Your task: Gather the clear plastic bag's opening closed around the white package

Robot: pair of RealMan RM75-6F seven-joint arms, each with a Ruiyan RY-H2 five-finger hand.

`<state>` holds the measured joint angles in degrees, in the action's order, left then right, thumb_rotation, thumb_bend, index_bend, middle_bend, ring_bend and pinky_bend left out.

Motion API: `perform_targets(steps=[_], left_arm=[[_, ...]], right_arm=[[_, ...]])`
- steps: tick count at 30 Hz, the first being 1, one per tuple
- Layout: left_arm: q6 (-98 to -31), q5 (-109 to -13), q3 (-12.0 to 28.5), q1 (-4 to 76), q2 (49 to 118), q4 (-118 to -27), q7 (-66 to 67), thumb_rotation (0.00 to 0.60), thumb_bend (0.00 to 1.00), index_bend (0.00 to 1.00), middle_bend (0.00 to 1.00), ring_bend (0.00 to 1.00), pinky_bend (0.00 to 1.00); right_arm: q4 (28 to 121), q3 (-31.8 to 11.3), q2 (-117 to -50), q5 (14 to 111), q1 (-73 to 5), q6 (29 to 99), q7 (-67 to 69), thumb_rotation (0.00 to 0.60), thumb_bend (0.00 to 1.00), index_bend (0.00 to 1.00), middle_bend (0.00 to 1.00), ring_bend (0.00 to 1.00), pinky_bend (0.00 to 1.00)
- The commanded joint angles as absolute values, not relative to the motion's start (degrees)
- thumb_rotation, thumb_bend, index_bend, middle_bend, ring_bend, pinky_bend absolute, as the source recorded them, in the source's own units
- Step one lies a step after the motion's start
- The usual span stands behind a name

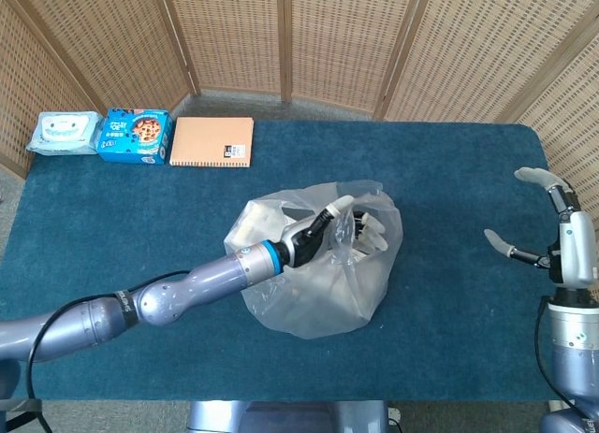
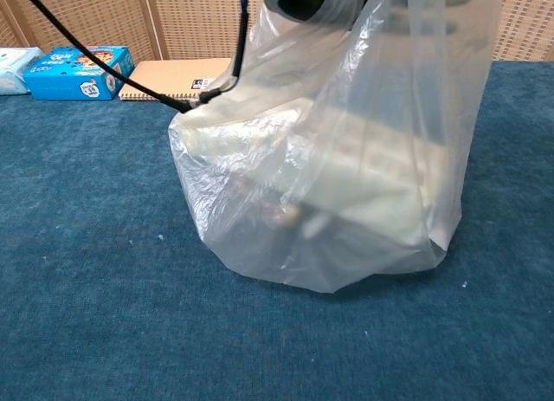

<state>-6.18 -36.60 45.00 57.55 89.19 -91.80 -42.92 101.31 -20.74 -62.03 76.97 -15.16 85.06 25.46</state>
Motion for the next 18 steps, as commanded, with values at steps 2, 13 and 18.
perform_targets(steps=[2,13,18], left_arm=[[-6.89,-33.22,46.29,58.92,92.26,-90.85,-46.75,0.000,0.24,0.34,0.40,0.26,0.20],[-1.17,-27.11,52.70,60.77,100.37,-84.23,-54.42,0.000,0.24,0.34,0.42,0.39,0.38],[2.05,-26.93,55.51,59.18,101.89,-82.59,-54.09,0.000,0.27,0.39,0.51,0.53,0.56]], right_arm=[[100.94,-21.16,-62.06,76.52,-15.55,84.63,25.63,0.600,0.12,0.22,0.26,0.18,0.11],[100.64,-21.00,-61.92,76.89,-15.08,85.00,26.69,0.600,0.12,0.22,0.26,0.18,0.11],[100.18,-20.93,-61.92,76.72,-14.88,84.98,27.15,0.600,0.12,0.22,0.26,0.18,0.11]])
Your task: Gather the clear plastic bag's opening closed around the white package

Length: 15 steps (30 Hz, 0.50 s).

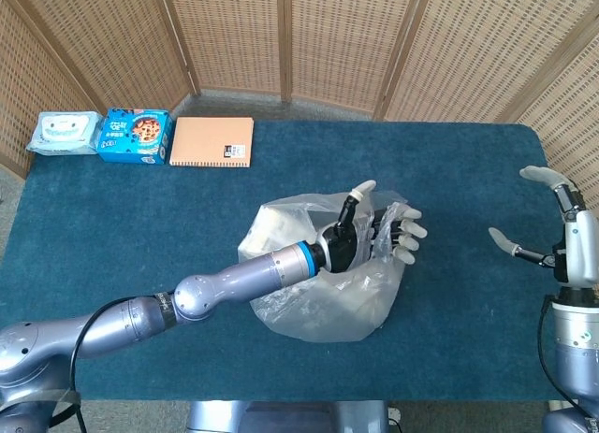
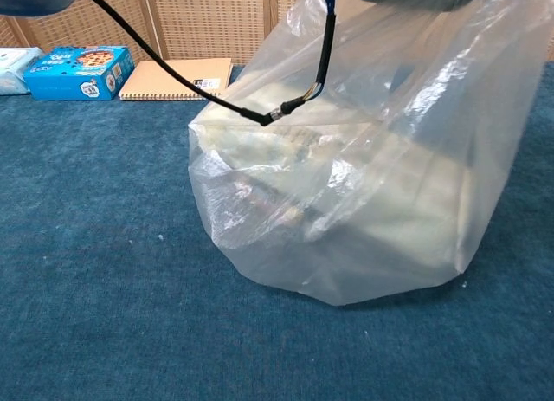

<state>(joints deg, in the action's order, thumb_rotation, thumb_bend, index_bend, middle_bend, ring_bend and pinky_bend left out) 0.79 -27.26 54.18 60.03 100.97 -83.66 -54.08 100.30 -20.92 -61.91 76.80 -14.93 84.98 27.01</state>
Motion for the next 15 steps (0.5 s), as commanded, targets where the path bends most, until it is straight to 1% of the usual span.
perform_targets(steps=[1,4,6,15], left_arm=[[2.11,-26.89,55.89,58.78,101.97,-82.42,-53.96,0.000,0.29,0.41,0.52,0.55,0.58],[0.70,-26.62,56.67,57.82,102.03,-82.35,-53.95,0.000,0.34,0.44,0.55,0.59,0.64],[-0.45,-26.50,57.17,56.98,101.84,-82.86,-53.92,0.000,0.37,0.44,0.55,0.61,0.66],[-2.54,-26.15,59.90,53.22,99.55,-85.77,-54.09,0.000,0.48,0.50,0.59,0.65,0.72]], right_arm=[[100.09,-20.93,-61.92,76.71,-14.87,84.95,27.22,0.600,0.12,0.22,0.26,0.18,0.11],[99.93,-20.89,-61.97,76.73,-14.88,84.88,27.30,0.600,0.12,0.22,0.26,0.18,0.11],[99.84,-20.85,-61.97,76.76,-14.92,84.75,27.32,0.600,0.12,0.22,0.26,0.18,0.11],[99.68,-20.57,-62.04,77.14,-15.10,84.44,26.82,0.600,0.12,0.22,0.26,0.18,0.11]])
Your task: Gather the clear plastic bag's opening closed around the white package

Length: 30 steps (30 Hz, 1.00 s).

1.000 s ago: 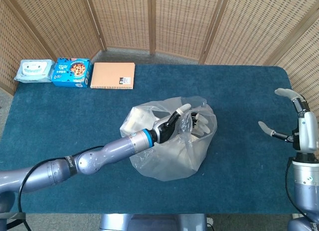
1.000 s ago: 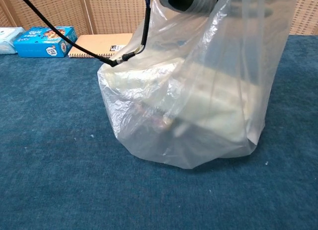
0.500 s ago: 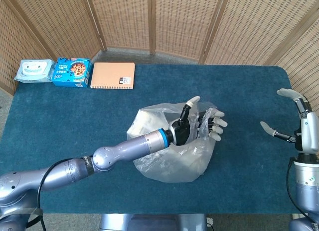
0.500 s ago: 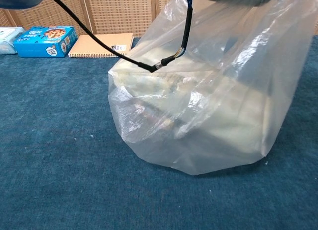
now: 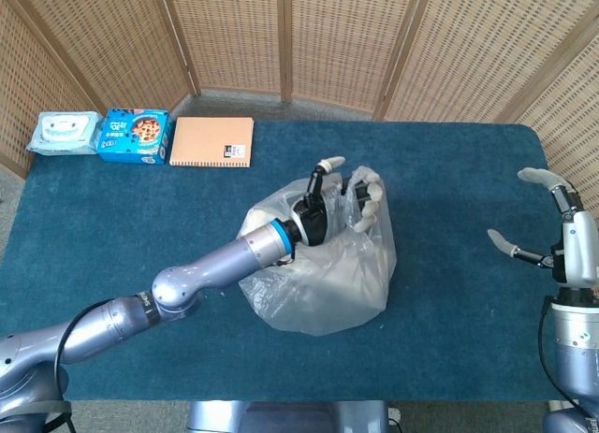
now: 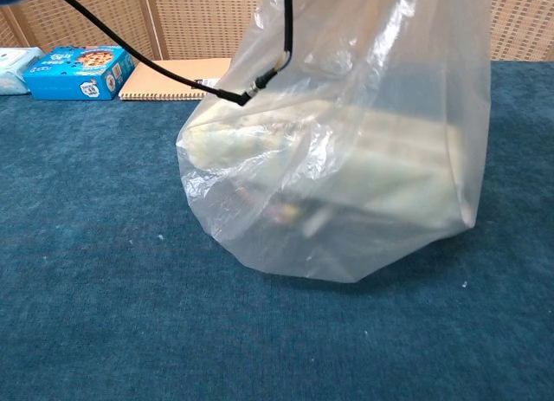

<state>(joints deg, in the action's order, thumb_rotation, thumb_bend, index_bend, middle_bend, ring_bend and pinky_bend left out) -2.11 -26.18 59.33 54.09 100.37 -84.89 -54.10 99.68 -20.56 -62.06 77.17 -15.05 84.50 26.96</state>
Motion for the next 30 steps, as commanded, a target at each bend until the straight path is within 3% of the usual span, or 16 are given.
perform_targets(steps=[1,10,20,30], left_arm=[[-2.63,-26.17,60.18,52.80,99.18,-86.19,-54.07,0.000,0.49,0.51,0.59,0.66,0.73],[-2.27,-26.74,62.03,49.18,96.25,-90.01,-53.54,0.000,0.51,0.59,0.65,0.69,0.75],[-1.02,-26.35,65.81,46.49,93.28,-92.93,-53.81,0.000,0.52,0.60,0.66,0.69,0.75],[-3.45,-25.18,69.62,46.27,88.90,-96.97,-54.72,0.000,0.53,0.62,0.68,0.71,0.77]], right_arm=[[99.70,-20.51,-62.03,77.18,-15.12,84.36,26.67,0.600,0.12,0.22,0.26,0.18,0.12],[98.48,-18.67,-61.38,77.49,-14.84,82.62,24.84,0.600,0.17,0.27,0.30,0.23,0.18],[96.58,-13.21,-59.83,79.85,-14.93,77.07,19.05,0.600,0.18,0.31,0.31,0.23,0.18],[92.80,-8.06,-63.15,84.31,-13.76,77.63,12.17,0.600,0.18,0.31,0.31,0.23,0.18]])
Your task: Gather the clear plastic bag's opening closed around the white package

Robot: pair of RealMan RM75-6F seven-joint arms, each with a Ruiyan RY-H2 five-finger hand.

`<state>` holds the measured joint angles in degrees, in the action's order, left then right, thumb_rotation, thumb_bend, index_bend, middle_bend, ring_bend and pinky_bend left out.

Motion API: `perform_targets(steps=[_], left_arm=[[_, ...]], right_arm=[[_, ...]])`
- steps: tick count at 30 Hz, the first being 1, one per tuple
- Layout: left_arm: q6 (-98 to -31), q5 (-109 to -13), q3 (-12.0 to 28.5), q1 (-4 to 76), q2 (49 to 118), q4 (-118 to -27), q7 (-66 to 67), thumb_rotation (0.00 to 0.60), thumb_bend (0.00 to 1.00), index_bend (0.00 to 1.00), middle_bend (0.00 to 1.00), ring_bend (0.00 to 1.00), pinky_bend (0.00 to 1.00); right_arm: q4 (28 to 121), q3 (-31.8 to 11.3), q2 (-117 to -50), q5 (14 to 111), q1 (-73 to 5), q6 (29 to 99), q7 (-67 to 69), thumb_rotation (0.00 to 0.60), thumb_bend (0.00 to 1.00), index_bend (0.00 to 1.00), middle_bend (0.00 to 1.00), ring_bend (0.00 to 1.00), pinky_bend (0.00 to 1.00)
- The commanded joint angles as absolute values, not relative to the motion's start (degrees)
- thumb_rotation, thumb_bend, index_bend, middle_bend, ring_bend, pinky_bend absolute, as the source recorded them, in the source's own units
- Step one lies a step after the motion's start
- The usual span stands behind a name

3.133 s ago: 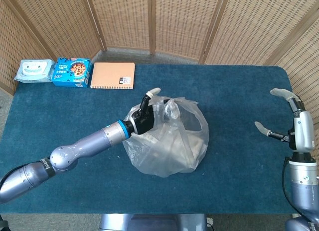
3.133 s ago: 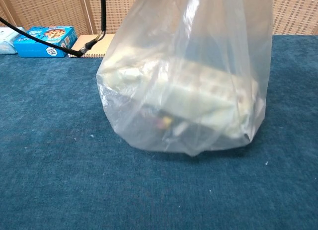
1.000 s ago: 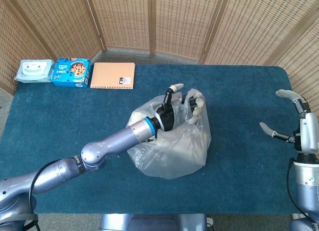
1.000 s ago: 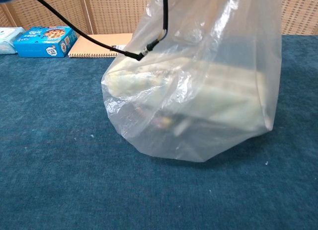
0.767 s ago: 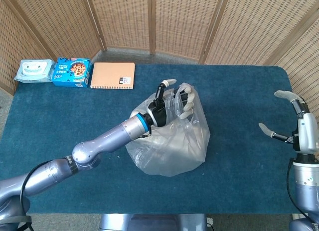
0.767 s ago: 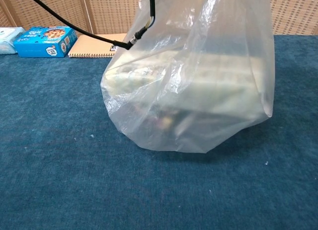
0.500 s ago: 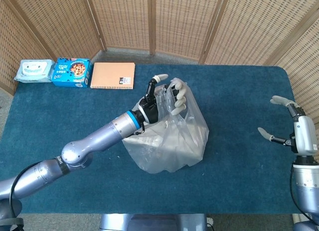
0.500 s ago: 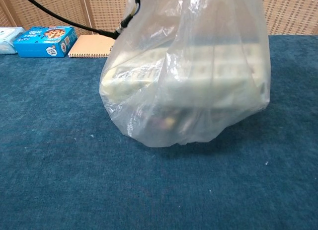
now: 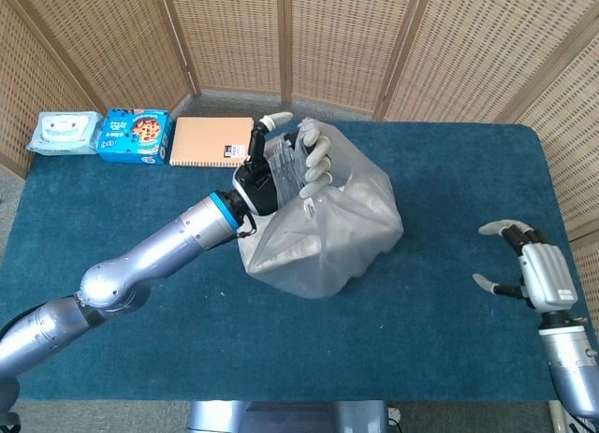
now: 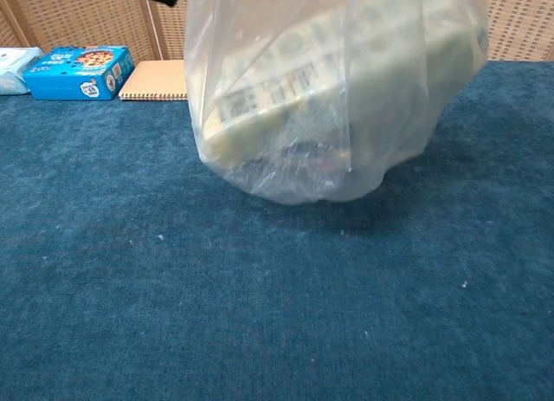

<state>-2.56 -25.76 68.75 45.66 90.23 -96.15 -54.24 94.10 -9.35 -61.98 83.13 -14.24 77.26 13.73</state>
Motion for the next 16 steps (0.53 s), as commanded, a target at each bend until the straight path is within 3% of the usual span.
perform_targets(steps=[1,16], left_arm=[[-3.98,-25.00,70.78,47.07,87.88,-97.37,-54.84,0.000,0.53,0.62,0.68,0.71,0.77],[-9.66,-21.30,70.87,51.18,80.11,-99.26,-58.33,0.000,0.53,0.62,0.69,0.71,0.77]], right_arm=[[92.19,-7.19,-63.75,84.85,-13.30,77.89,11.47,0.600,0.18,0.31,0.31,0.23,0.18],[88.75,-4.39,-66.48,87.61,-11.23,80.65,11.06,0.599,0.18,0.32,0.31,0.23,0.18]])
